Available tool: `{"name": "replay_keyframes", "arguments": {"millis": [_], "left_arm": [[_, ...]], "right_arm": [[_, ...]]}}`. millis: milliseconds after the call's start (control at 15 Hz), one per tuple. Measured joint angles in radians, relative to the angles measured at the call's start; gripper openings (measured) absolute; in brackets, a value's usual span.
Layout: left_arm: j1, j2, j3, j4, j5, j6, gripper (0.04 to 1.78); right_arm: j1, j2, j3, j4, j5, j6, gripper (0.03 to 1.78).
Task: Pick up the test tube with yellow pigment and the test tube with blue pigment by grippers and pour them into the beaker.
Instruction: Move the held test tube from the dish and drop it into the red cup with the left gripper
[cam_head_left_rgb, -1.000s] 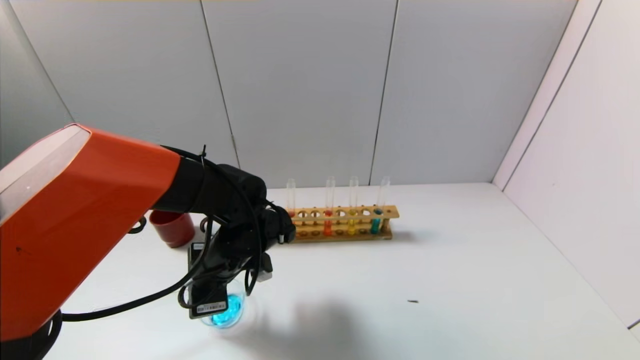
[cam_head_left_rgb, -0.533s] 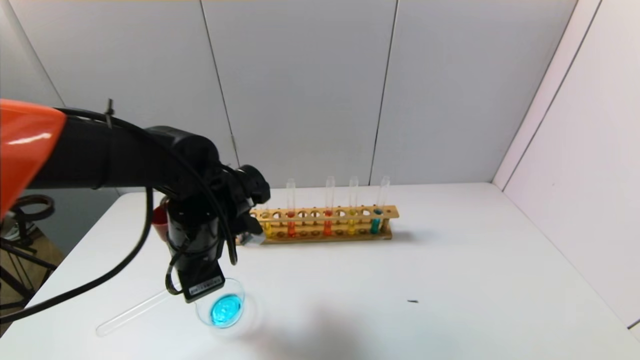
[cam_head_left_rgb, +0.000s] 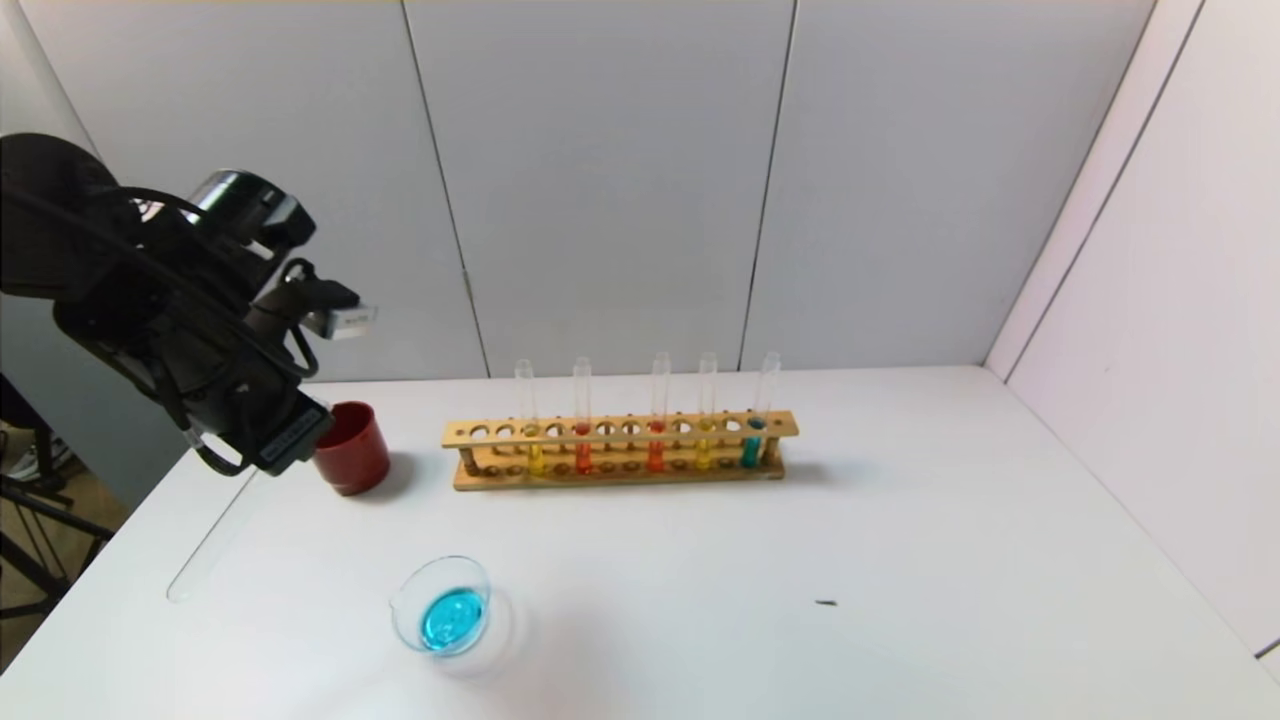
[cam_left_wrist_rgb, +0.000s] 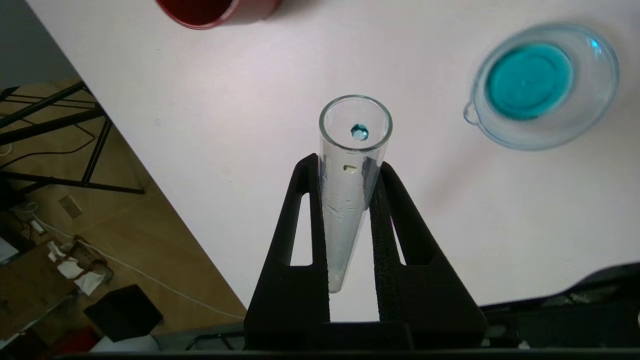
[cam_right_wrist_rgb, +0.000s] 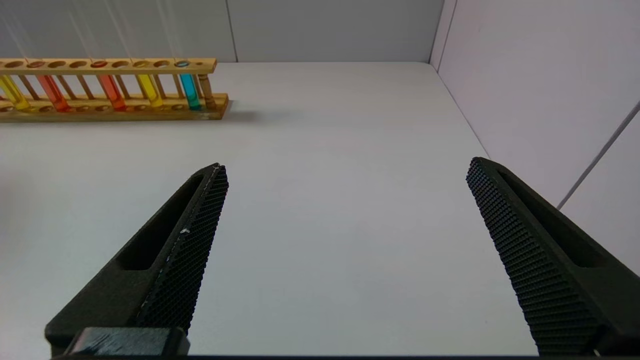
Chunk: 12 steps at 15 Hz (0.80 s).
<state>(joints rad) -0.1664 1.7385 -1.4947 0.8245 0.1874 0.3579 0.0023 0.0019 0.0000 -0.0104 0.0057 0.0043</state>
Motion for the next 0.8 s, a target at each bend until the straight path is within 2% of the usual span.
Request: {"name": "replay_keyframes", "arguments": {"millis": [200,400,800], "left_arm": [[0.098,-0.010,0.000,-0.164,-0.031,-0.007,0.30],[0.161,0.017,-0.026,-0.307,-0.041,-0.050,0.30],[0.191,0.124,-0.055,-0.587,-0.028,-0.253,0.30]], "right_arm": [[0.000,0.000,0.000,0.000,0.000,0.000,1.74],[0.000,0.000,0.000,0.000,0.000,0.000,1.74],[0.000,0.000,0.000,0.000,0.000,0.000,1.74]]}}
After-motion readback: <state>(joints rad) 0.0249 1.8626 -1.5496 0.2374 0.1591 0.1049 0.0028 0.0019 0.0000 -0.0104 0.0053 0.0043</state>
